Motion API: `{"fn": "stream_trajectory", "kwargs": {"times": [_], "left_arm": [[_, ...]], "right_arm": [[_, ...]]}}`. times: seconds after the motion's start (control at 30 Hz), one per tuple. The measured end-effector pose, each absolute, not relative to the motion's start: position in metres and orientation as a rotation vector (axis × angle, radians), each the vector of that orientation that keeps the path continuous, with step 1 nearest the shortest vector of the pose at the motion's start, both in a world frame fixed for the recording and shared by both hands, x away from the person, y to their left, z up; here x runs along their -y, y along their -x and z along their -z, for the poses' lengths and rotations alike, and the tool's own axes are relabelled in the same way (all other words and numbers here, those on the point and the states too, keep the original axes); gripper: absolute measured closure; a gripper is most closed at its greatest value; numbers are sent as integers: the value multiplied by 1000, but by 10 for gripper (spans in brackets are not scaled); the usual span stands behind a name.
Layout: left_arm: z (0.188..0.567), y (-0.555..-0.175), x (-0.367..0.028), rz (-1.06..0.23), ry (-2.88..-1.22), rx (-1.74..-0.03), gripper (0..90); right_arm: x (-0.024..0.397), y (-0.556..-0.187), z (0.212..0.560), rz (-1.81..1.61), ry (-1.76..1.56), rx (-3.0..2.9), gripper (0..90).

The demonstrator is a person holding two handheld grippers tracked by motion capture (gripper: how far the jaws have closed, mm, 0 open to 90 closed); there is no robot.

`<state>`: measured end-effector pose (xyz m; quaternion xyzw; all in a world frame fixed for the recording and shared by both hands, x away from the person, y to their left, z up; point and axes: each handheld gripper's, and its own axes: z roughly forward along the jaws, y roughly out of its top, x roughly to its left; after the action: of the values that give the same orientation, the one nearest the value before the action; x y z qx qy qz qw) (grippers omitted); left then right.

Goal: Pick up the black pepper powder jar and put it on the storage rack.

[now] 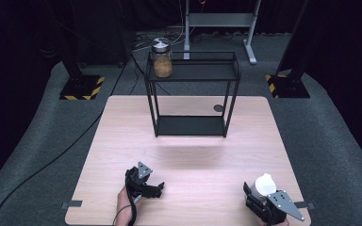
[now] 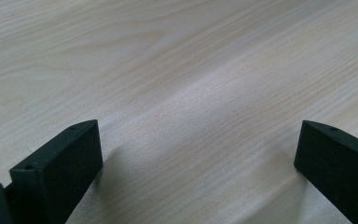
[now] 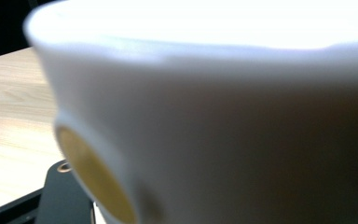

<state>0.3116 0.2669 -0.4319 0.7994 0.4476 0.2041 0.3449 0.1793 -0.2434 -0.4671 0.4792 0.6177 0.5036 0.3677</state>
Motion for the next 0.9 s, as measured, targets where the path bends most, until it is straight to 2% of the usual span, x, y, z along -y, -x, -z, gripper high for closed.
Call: {"fn": "stream_trajectory", "kwargs": {"times": [0.9], "left_arm": [[432,-315,-264,-529,-2079,-1156,2]], "right_arm": [[250,-191,429,-1300,-1251,-1602,302]]}}
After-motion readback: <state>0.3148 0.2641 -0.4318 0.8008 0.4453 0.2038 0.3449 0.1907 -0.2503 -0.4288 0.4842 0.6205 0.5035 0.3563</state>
